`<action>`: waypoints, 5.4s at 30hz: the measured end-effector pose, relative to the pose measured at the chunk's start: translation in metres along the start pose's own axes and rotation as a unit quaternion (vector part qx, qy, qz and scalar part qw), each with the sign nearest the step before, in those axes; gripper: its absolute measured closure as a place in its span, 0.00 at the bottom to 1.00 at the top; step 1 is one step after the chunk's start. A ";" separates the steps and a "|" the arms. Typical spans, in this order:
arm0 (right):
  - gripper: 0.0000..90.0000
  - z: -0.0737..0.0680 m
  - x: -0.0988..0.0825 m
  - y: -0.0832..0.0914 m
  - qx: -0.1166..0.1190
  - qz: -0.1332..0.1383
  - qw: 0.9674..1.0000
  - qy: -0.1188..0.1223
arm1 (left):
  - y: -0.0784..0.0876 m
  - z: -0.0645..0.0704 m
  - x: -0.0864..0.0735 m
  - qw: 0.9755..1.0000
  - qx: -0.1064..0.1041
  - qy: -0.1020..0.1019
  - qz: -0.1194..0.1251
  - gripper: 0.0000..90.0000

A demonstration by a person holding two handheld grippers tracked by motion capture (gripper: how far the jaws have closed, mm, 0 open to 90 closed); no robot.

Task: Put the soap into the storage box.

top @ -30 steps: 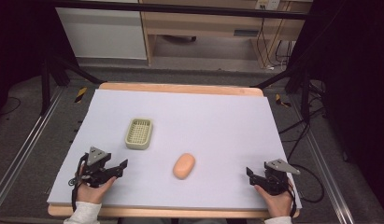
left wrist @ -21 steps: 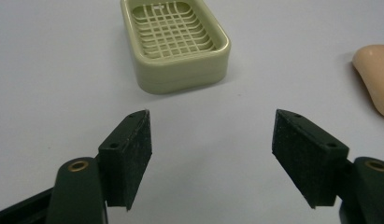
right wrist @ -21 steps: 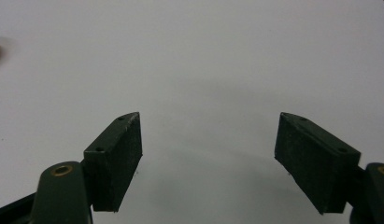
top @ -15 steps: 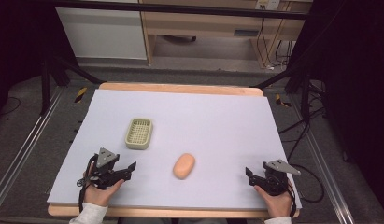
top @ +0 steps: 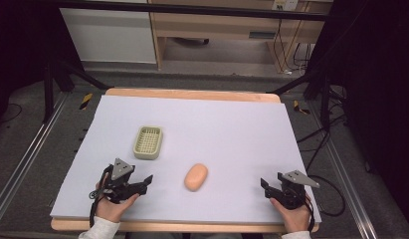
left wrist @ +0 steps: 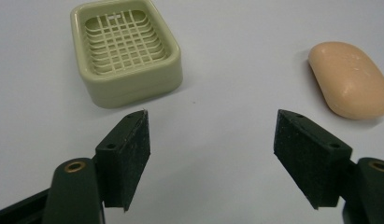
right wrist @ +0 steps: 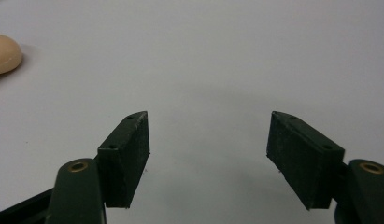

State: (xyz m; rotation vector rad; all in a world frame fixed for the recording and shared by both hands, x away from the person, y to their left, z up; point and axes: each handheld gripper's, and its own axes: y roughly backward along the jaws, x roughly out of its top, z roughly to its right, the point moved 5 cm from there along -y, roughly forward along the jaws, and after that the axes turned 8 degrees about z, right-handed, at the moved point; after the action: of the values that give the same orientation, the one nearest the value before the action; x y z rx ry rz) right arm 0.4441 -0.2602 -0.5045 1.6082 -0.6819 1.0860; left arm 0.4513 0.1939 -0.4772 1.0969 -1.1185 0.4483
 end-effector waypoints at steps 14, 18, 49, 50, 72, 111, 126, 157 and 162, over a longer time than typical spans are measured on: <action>0.50 -0.003 0.002 0.000 0.003 0.002 1.000 0.013 | -0.006 0.014 0.006 1.000 -0.015 -0.008 -0.001 0.30; 0.54 -0.004 0.002 0.001 0.005 0.001 1.000 0.012 | -0.006 0.015 0.009 1.000 -0.016 -0.007 0.003 0.31; 0.73 -0.006 0.005 0.003 0.003 -0.002 1.000 0.021 | -0.019 0.046 0.049 0.998 -0.053 -0.028 0.019 0.31; 0.73 -0.006 0.005 0.003 0.003 -0.002 1.000 0.021 | -0.019 0.046 0.049 0.998 -0.053 -0.028 0.019 0.31; 0.39 -0.003 0.003 -0.002 -0.006 0.001 1.000 0.020 | -0.043 0.071 0.057 0.996 -0.069 -0.047 -0.011 0.30; 0.44 -0.004 0.004 -0.003 -0.001 -0.005 1.000 0.019 | -0.080 0.106 0.051 0.991 -0.086 -0.080 -0.059 0.25; 0.46 -0.005 0.004 -0.004 0.003 -0.007 1.000 0.021 | -0.093 0.116 0.044 0.988 -0.089 -0.094 -0.082 0.22; 0.47 -0.003 0.002 -0.006 0.009 -0.014 1.000 0.017 | -0.115 0.125 0.024 0.982 -0.085 -0.098 -0.137 0.29; 0.47 -0.004 0.002 -0.006 0.009 -0.016 1.000 0.016 | -0.116 0.125 0.023 0.982 -0.085 -0.093 -0.143 0.29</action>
State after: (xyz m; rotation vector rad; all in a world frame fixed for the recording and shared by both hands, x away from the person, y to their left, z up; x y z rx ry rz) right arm 0.4492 -0.2544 -0.5051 1.6089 -0.6243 1.0962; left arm 0.4885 0.0292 -0.5091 1.1423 -1.1182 0.0236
